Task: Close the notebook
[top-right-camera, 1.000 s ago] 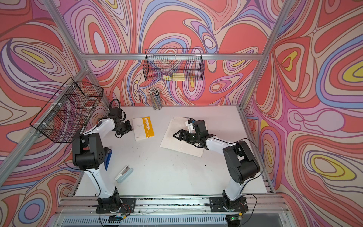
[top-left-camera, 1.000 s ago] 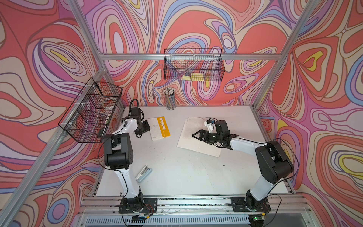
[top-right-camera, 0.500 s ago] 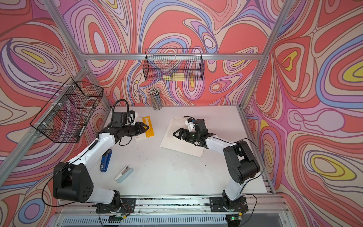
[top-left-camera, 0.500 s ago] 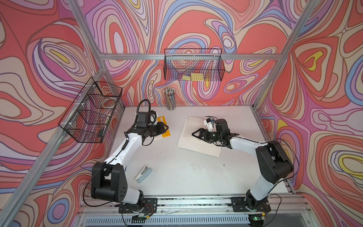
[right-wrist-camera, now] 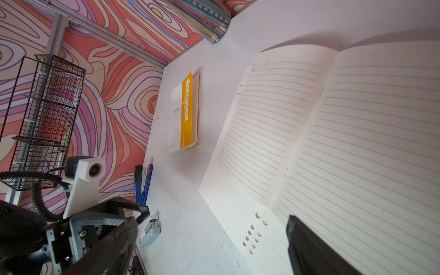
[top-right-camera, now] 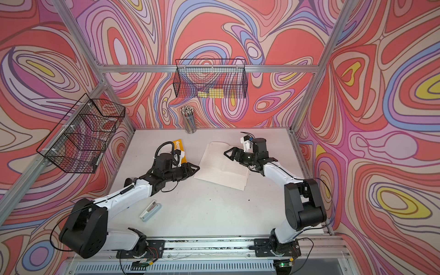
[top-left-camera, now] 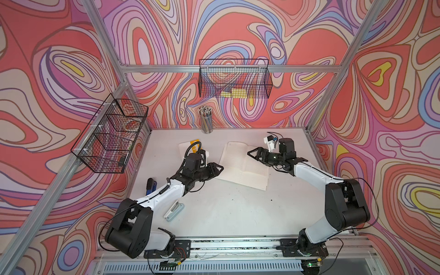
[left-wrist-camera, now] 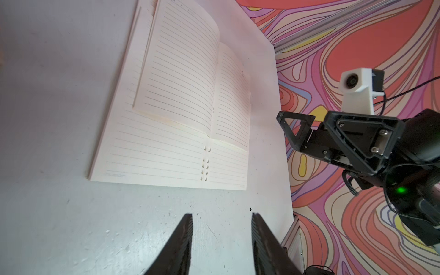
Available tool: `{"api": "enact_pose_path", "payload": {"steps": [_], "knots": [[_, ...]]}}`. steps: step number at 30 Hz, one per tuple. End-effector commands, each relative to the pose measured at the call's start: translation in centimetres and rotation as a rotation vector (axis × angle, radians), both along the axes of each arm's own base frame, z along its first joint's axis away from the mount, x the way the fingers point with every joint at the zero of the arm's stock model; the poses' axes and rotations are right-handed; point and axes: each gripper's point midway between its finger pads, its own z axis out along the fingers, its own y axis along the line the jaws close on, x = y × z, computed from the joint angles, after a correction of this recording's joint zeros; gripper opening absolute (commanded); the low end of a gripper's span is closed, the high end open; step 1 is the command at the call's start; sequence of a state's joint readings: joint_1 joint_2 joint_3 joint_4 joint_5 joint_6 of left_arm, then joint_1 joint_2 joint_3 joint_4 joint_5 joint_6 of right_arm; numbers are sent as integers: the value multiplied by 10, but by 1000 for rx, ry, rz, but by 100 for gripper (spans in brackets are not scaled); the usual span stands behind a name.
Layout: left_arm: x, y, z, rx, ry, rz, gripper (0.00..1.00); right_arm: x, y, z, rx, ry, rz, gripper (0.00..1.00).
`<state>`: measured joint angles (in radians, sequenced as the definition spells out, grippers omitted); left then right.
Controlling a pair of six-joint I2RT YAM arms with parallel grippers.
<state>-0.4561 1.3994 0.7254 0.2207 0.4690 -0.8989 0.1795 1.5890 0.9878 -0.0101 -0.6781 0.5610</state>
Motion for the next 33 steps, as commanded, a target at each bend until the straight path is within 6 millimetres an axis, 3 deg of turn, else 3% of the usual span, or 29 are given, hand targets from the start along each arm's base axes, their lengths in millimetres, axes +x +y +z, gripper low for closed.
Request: {"api": "enact_pose_path", "payload": {"steps": [1, 7, 10, 23, 33], "knots": [[20, -21, 27, -147, -99, 79, 43, -8, -14, -10, -16, 19, -1, 98], [27, -49, 15, -194, -96, 126, 42, -3, -44, -28, -22, 34, -90, 98], [31, -52, 1, -200, -63, 180, 41, -1, -51, -34, -11, 37, -114, 98], [43, -66, -47, -162, 31, 243, 41, 0, -58, -66, -23, 91, -146, 98], [51, -68, -62, -133, 21, 279, 46, -3, -56, -77, -14, 118, -129, 98]]}}
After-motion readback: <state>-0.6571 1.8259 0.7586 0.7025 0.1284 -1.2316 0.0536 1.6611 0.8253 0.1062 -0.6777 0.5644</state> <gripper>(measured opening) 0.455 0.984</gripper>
